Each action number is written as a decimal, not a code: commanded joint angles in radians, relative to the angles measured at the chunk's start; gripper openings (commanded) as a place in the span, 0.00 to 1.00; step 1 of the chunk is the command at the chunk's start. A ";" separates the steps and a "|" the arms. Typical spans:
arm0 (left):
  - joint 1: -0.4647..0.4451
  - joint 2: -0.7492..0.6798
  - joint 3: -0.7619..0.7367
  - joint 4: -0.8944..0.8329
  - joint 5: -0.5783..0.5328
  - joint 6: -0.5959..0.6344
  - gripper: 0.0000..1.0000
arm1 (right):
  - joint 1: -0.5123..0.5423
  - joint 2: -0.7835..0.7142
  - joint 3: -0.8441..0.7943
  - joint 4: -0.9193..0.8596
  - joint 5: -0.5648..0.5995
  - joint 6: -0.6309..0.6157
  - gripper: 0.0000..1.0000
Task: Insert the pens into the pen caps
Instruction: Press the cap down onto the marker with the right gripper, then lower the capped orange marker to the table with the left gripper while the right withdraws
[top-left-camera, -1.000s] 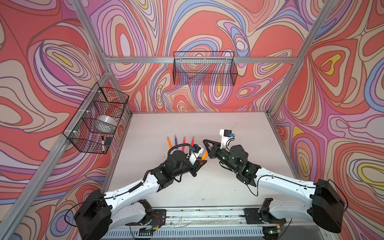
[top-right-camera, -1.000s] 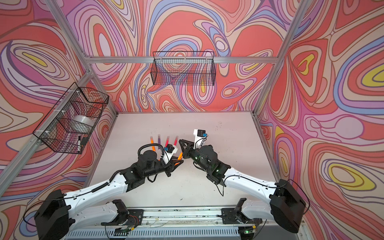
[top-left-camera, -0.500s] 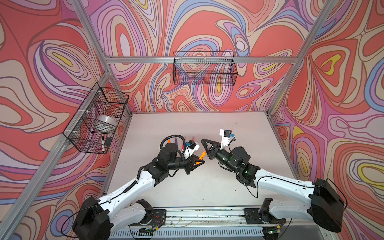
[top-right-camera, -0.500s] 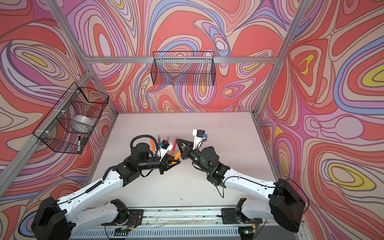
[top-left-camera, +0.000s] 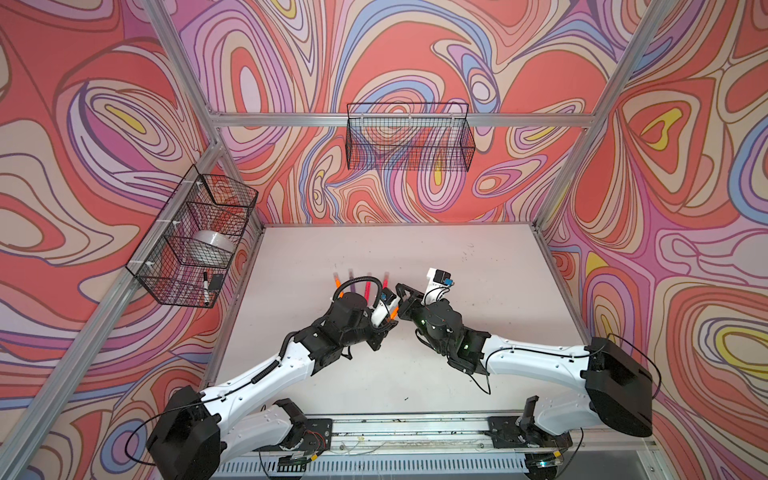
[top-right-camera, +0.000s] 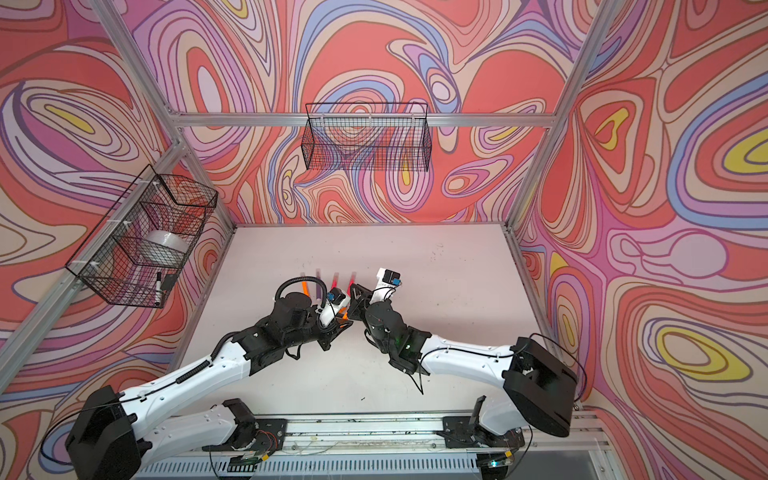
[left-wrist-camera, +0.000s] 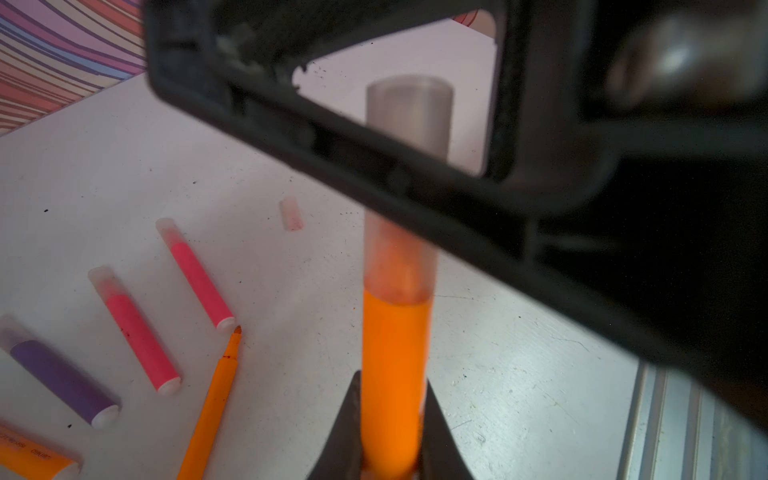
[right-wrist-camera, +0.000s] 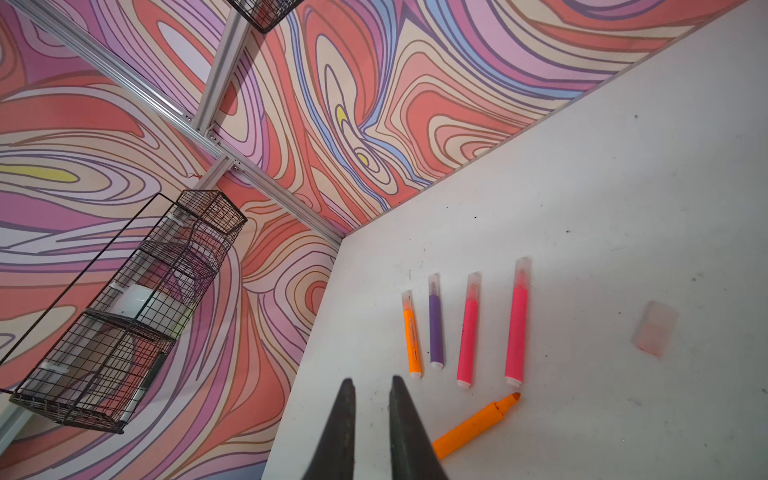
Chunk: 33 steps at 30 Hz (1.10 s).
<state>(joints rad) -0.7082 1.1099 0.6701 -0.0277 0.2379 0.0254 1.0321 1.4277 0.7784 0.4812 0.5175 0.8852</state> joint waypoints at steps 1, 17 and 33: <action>0.047 0.009 0.100 0.346 -0.224 -0.079 0.00 | 0.135 0.002 -0.040 -0.251 -0.181 0.023 0.00; 0.058 0.132 0.022 0.160 -0.264 -0.198 0.00 | 0.002 -0.322 -0.059 -0.576 0.106 0.001 0.39; 0.059 0.786 0.589 -0.197 -0.325 -0.355 0.00 | -0.081 -0.392 -0.126 -0.677 0.139 0.028 0.50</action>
<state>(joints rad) -0.6533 1.8462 1.2072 -0.1085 -0.0383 -0.2863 0.9646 1.0313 0.6590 -0.1745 0.6579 0.9184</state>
